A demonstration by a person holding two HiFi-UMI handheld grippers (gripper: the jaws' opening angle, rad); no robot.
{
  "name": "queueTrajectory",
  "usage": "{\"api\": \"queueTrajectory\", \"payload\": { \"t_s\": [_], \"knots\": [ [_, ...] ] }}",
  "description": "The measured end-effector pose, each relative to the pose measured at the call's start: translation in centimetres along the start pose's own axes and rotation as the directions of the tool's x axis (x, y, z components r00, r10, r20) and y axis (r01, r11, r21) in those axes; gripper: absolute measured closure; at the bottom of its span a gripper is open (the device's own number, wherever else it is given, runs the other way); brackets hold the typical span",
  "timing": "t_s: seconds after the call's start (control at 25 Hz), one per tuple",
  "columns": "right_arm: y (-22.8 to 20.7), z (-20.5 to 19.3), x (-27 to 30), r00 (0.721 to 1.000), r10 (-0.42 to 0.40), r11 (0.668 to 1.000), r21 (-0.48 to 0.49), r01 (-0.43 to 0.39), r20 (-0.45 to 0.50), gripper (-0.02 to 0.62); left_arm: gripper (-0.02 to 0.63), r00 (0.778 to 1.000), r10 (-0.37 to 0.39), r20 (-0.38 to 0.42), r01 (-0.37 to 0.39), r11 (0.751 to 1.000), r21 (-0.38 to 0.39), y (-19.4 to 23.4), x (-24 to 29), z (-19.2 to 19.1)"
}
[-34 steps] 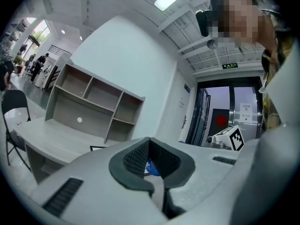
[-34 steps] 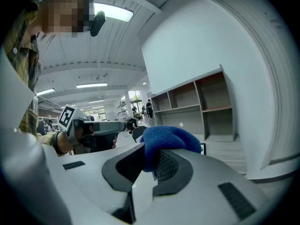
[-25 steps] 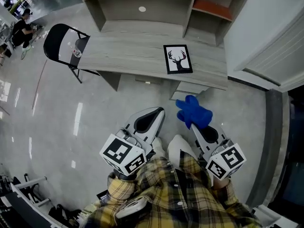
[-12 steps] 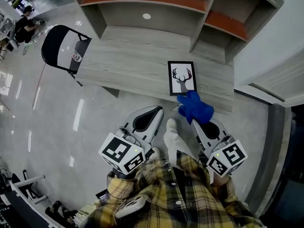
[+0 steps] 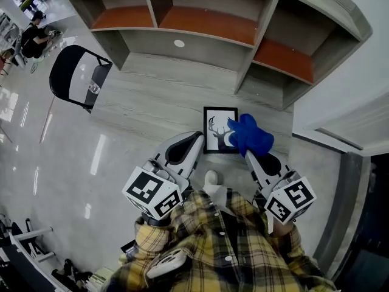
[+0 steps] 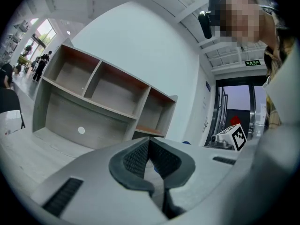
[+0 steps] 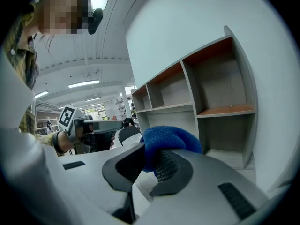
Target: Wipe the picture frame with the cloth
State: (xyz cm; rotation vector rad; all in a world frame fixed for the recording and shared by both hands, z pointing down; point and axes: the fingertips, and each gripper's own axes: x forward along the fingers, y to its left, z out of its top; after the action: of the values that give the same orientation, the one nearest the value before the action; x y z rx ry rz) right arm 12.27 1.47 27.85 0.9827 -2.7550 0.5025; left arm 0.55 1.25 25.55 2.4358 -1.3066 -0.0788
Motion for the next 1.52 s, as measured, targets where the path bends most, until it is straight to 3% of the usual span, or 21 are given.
{"api": "queueTrajectory", "payload": {
  "t_s": [0.4, 0.72, 0.96, 1.16, 1.52],
  "knots": [
    [-4.0, 0.3, 3.7, 0.998, -0.039, 0.998, 0.044, 0.041, -0.042, 0.546, 0.601, 0.999, -0.023, -0.049, 0.022, 0.999, -0.028, 4.0, 4.9, 0.7],
    [-5.2, 1.4, 10.0, 0.984, -0.172, 0.98, 0.098, 0.175, -0.035, 0.546, 0.601, 0.981, -0.142, -0.132, 0.141, 0.99, -0.018, 10.1, 8.0, 2.4],
    [-5.1, 2.4, 13.9, 0.959, -0.282, 0.952, 0.122, 0.282, -0.023, 0.546, 0.6, 0.94, -0.262, -0.219, 0.264, 0.964, -0.02, 13.5, 9.8, 2.6],
    [-5.6, 1.9, 14.8, 0.926, -0.378, 0.911, 0.166, 0.376, -0.025, 0.546, 0.601, 0.876, -0.344, -0.338, 0.356, 0.934, -0.026, 14.6, 11.4, 0.5],
    [-7.2, -3.2, 14.8, 0.913, -0.387, 0.88, 0.244, 0.407, -0.128, 0.546, 0.598, 0.785, -0.331, -0.523, 0.325, 0.94, -0.107, 16.8, 15.3, -8.3]
  ]
}}
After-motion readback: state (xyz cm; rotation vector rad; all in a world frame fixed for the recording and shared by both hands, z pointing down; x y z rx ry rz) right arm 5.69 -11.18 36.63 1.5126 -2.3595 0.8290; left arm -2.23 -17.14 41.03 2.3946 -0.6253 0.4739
